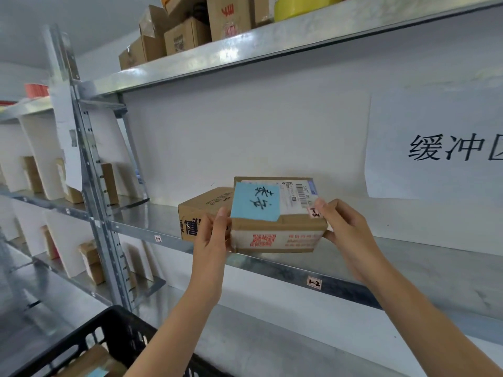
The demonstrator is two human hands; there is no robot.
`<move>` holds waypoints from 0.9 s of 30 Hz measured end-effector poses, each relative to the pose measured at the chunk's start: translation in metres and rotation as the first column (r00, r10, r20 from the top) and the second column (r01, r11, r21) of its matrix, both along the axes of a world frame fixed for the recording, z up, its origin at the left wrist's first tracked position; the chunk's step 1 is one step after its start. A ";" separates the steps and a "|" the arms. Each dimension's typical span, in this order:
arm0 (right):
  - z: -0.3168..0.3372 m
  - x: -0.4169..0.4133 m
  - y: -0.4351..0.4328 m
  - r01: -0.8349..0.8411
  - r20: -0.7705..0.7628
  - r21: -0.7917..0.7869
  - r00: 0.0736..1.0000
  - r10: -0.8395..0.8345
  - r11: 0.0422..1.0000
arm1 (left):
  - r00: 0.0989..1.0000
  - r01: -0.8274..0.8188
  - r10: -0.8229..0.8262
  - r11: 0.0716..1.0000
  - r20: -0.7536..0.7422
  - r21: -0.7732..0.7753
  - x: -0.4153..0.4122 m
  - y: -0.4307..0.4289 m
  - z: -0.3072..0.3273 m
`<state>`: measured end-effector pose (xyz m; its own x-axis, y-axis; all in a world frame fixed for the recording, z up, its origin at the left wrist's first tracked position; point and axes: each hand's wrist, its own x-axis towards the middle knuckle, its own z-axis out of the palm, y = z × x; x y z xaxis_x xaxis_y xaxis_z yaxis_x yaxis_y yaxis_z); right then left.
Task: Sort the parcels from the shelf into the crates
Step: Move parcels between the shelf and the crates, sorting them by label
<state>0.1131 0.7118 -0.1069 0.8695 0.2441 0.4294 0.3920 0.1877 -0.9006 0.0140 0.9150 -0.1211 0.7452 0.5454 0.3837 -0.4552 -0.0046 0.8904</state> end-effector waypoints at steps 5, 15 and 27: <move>-0.004 0.001 0.010 0.009 0.025 0.001 1.000 -0.009 1.000 | 0.998 0.055 -0.055 0.998 -0.008 -0.023 -0.004 0.001 -0.002; 0.016 -0.028 0.058 -0.323 0.036 -0.193 0.941 0.336 0.927 | 0.992 -0.112 0.116 0.991 0.055 -0.076 -0.050 0.038 0.001; -0.068 -0.079 0.188 -0.678 -0.270 -0.094 0.722 0.637 0.729 | 0.882 -0.457 0.417 0.870 -0.218 -0.187 -0.165 0.114 -0.087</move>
